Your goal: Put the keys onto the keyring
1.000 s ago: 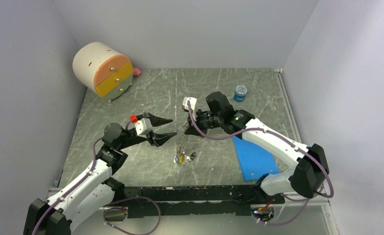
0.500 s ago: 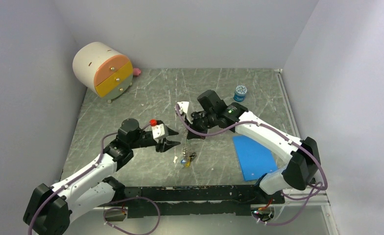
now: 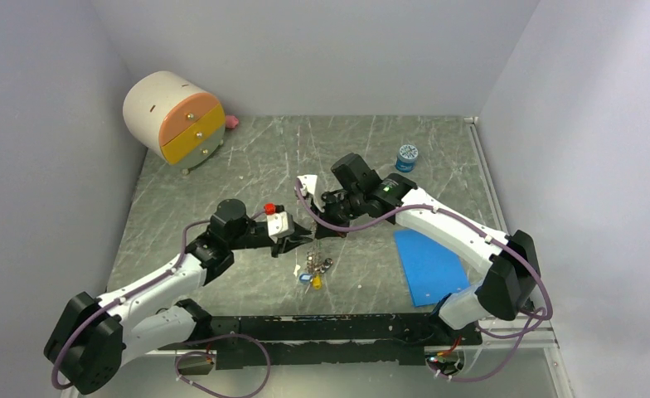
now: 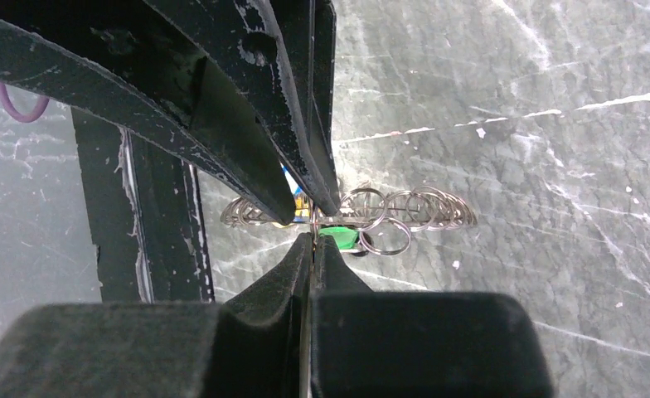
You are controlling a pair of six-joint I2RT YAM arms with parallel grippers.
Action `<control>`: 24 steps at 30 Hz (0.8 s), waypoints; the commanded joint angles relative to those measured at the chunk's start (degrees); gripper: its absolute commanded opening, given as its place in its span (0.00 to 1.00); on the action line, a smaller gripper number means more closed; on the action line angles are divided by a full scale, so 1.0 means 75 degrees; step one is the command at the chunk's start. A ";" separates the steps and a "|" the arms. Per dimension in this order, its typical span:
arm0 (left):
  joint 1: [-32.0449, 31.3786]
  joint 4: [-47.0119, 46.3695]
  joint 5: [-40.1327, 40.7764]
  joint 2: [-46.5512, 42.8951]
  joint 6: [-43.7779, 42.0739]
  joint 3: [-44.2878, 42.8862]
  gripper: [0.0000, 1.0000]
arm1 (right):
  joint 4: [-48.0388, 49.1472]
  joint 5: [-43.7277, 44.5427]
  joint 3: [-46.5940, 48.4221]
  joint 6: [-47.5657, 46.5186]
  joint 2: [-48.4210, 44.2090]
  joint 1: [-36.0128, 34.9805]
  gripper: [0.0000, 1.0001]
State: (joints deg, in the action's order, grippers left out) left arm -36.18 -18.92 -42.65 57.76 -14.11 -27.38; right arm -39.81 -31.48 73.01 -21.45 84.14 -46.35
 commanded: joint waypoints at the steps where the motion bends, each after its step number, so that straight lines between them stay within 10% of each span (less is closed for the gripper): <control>1: -0.0062 -0.0446 -0.0202 0.0069 -0.0017 -0.0355 0.26 | 0.0335 -0.0208 0.0332 -0.0062 -0.0074 -0.0066 0.00; 14: -0.0068 -0.0163 -0.0265 0.0066 -0.0041 -0.0427 0.02 | 0.0767 0.0115 0.0050 0.0127 -0.0310 -0.0066 0.01; 24: 0.0092 -0.1579 0.0138 -0.0232 0.1185 0.0112 0.03 | 0.3794 -0.0824 -0.1829 0.1639 -0.1600 0.0982 0.51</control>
State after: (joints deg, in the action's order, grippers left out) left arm -36.32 -21.78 -41.82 57.56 -10.50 -27.33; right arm -26.41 -31.55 64.40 -15.66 77.41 -43.70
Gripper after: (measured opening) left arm 0.035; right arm 0.457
